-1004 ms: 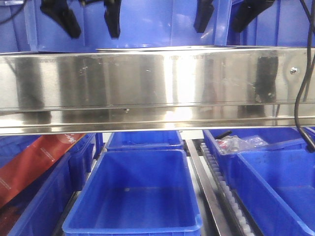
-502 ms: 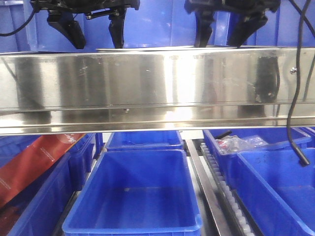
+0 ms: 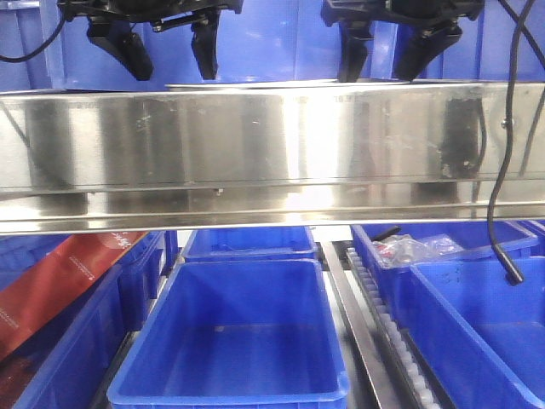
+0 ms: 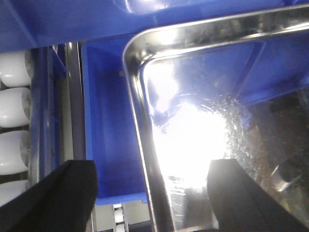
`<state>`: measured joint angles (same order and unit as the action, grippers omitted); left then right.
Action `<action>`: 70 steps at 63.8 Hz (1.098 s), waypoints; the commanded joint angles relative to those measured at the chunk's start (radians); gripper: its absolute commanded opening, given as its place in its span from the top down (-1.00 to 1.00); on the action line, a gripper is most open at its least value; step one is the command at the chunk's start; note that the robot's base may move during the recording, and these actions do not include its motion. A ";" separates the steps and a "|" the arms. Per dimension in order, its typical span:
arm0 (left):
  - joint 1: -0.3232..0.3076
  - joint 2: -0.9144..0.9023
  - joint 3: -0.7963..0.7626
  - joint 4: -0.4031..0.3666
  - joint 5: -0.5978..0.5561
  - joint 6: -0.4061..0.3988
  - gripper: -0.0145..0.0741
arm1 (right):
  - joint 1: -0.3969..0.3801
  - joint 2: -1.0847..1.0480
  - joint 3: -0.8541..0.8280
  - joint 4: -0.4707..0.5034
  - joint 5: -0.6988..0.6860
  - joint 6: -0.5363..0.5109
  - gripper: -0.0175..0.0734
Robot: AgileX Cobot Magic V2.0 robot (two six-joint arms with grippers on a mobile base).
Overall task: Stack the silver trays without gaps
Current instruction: 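Close both grippers on the tray rims and lift it off the shelf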
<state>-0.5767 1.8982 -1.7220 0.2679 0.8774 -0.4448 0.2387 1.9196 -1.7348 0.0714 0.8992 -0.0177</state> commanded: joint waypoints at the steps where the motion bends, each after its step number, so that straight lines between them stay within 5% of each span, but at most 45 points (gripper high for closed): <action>1: 0.006 0.012 -0.005 -0.006 0.014 -0.009 -0.21 | -0.009 -0.005 -0.009 -0.018 -0.015 -0.001 -0.18; 30: 0.006 0.054 -0.005 -0.044 0.040 -0.009 -0.21 | -0.009 0.012 -0.009 -0.007 -0.002 -0.001 -0.16; 53: 0.006 0.054 -0.005 -0.035 0.046 -0.009 -0.19 | -0.010 0.034 -0.007 0.004 0.008 -0.001 0.44; 60: 0.006 0.053 -0.005 -0.035 0.046 -0.009 -0.07 | -0.010 0.034 -0.007 0.004 0.008 -0.001 0.56; 70: 0.006 0.053 -0.005 -0.035 0.046 -0.009 0.56 | -0.010 0.034 -0.007 0.004 0.010 -0.001 0.79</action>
<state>-0.5709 1.9465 -1.7266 0.2313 0.9075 -0.4486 0.2280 1.9557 -1.7364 0.0830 0.9001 -0.0071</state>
